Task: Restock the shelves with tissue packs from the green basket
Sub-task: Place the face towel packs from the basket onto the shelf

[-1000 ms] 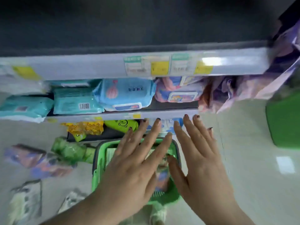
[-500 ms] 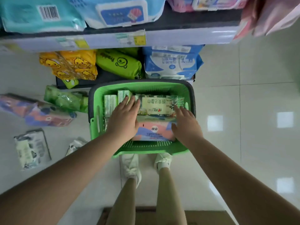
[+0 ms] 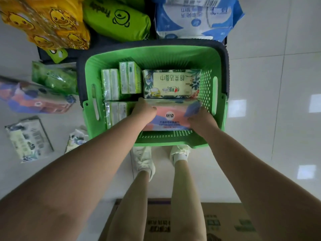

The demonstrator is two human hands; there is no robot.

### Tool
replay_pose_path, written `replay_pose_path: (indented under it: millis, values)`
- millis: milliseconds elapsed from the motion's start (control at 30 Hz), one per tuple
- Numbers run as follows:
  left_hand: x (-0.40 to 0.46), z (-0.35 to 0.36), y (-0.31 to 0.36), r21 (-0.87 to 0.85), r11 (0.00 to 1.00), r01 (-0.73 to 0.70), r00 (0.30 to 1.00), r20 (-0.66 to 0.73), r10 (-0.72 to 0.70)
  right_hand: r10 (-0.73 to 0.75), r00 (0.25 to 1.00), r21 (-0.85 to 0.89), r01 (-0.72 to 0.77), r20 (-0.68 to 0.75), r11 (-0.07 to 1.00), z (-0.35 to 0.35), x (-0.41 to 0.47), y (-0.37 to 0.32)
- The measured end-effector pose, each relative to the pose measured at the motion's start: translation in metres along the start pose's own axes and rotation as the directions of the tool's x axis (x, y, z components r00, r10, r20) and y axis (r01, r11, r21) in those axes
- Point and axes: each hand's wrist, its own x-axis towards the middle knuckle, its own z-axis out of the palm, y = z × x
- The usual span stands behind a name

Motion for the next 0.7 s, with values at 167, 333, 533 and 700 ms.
replay_pose_path:
  millis: [167,333,533,700]
  values:
    - [0.007,0.001,0.008,-0.174,0.972,0.157,0.986,-0.019,-0.163,0.062,0.988,0.241,-0.096,0.143,0.966,0.006,0.009,-0.004]
    - [-0.004,-0.003,0.018,-0.307,0.918,0.251,0.965,0.000,-0.263,0.021,0.999,0.423,-0.040,0.048,0.905,0.002,-0.007,-0.001]
    - [-0.034,-0.009,0.018,-0.242,0.970,0.017,0.969,-0.237,-0.076,0.131,0.991,0.534,-0.096,-0.028,0.840,-0.004,-0.031,-0.001]
    - [-0.080,-0.034,0.019,-0.309,0.922,-0.233,0.909,-0.406,0.093,0.088,0.978,0.735,0.080,-0.187,0.673,-0.026,-0.072,-0.008]
